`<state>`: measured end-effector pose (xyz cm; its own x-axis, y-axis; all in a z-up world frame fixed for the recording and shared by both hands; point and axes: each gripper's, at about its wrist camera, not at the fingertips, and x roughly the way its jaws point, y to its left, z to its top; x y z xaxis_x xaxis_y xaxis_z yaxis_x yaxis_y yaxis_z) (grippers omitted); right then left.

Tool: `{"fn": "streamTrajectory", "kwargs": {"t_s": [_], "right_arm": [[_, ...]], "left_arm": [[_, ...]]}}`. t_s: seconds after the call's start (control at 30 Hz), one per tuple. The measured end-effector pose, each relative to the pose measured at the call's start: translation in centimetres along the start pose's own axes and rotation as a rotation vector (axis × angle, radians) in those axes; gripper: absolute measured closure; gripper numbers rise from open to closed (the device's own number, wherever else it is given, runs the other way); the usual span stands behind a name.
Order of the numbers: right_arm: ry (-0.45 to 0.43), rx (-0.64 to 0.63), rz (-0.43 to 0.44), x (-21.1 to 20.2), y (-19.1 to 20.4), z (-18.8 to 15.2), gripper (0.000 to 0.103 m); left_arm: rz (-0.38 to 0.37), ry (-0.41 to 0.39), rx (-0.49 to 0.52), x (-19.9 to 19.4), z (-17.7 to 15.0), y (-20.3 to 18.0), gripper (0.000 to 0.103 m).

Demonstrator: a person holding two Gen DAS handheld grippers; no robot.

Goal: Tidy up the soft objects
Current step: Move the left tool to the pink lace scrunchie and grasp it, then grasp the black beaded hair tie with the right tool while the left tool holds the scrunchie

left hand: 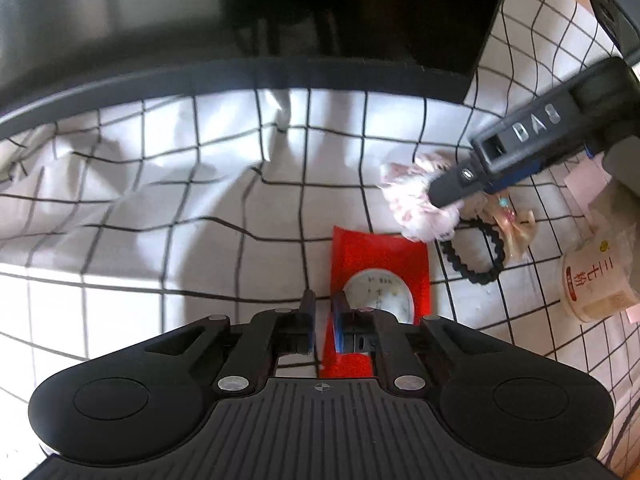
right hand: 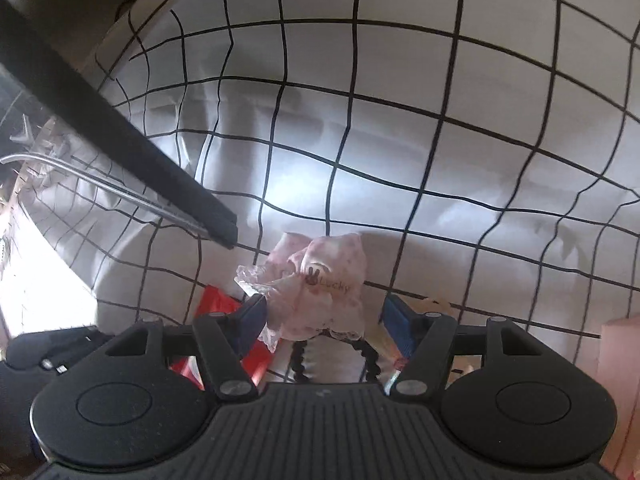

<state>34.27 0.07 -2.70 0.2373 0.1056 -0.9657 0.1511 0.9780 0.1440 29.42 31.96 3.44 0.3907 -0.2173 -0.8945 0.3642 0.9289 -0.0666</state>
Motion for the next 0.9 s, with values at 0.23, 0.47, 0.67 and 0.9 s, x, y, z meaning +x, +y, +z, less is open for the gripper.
{"fn": "streamTrajectory", "kwargs": {"t_s": [0.23, 0.47, 0.67, 0.9], "right_arm": [[-0.038, -0.129, 0.018, -3.1, 1.2, -2.0, 0.038], [-0.088, -0.203, 0.038, -6.2, 2.1, -2.9, 0.038], [-0.225, -0.132, 0.014, -10.7, -1.5, -1.6, 0.038], [-0.198, -0.064, 0.029, -10.2, -4.9, -2.9, 0.038]], "left_arm": [[-0.023, -0.019, -0.027, -0.6, 0.1, 0.5, 0.092], [-0.093, -0.059, 0.002, -0.8, 1.0, -1.5, 0.091], [-0.116, -0.259, 0.191, -2.4, 2.9, -5.7, 0.086], [-0.031, -0.068, 0.482, 2.8, 4.4, -10.1, 0.082]]}}
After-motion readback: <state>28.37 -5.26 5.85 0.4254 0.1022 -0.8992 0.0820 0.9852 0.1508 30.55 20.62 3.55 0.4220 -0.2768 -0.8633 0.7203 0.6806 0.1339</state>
